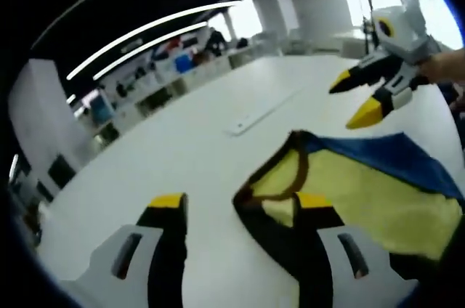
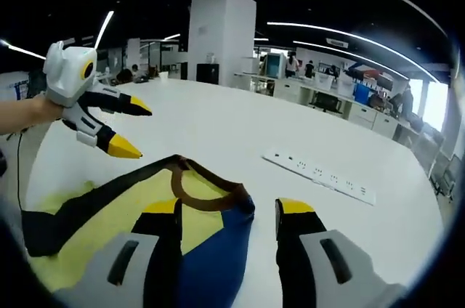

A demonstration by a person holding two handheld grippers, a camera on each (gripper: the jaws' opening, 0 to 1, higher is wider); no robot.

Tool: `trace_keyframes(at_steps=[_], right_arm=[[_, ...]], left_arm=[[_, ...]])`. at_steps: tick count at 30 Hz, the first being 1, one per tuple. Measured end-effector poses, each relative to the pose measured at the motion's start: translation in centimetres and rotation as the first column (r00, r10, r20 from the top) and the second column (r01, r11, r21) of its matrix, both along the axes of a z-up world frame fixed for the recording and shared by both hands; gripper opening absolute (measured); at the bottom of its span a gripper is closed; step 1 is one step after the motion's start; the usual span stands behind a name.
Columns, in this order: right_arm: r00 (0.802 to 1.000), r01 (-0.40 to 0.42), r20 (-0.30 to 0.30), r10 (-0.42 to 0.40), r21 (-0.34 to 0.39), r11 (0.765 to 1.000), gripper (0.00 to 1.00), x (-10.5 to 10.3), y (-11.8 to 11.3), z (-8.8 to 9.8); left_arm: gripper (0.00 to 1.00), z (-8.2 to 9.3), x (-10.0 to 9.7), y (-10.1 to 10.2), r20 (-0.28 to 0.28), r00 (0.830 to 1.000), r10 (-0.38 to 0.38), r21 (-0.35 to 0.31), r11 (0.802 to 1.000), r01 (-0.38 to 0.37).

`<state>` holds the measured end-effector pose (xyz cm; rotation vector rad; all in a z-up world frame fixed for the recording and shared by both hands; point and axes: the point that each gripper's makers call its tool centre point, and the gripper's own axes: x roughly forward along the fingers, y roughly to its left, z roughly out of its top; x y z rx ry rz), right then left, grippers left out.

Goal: Fold the garment on the visible template until the final outline fits inside the template.

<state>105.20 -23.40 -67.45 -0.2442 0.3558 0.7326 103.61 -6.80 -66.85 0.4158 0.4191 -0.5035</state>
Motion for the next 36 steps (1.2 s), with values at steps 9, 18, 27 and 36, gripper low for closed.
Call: trace_keyframes(at_steps=[9,18,27,36], right_arm=[[0.998,0.012,0.055,-0.017,0.105,0.994,0.66,-4.9,-1.1,5.5],[0.995,-0.015,0.105,-0.002,0.163,0.987,0.83,-11.2,-1.5,9.4],[0.993,-0.03,0.118,0.005,0.21,0.977,0.95,-16.5,-1.4,11.2],[0.993,-0.013,0.116,-0.019,0.275,0.961,1.0,-21.5,-2.2,12.5]], left_arm=[[0.72,5.1,-5.6,-1.2,0.003,1.0,-0.007,-0.219,0.976,0.008],[0.84,8.9,-12.2,-1.9,0.034,0.999,-0.035,-0.339,0.94,0.044],[0.93,9.9,-17.9,-1.7,0.025,0.998,-0.049,-0.391,0.919,0.055],[1.0,9.1,-22.7,-1.6,-0.022,0.999,-0.049,-0.437,0.899,0.035]])
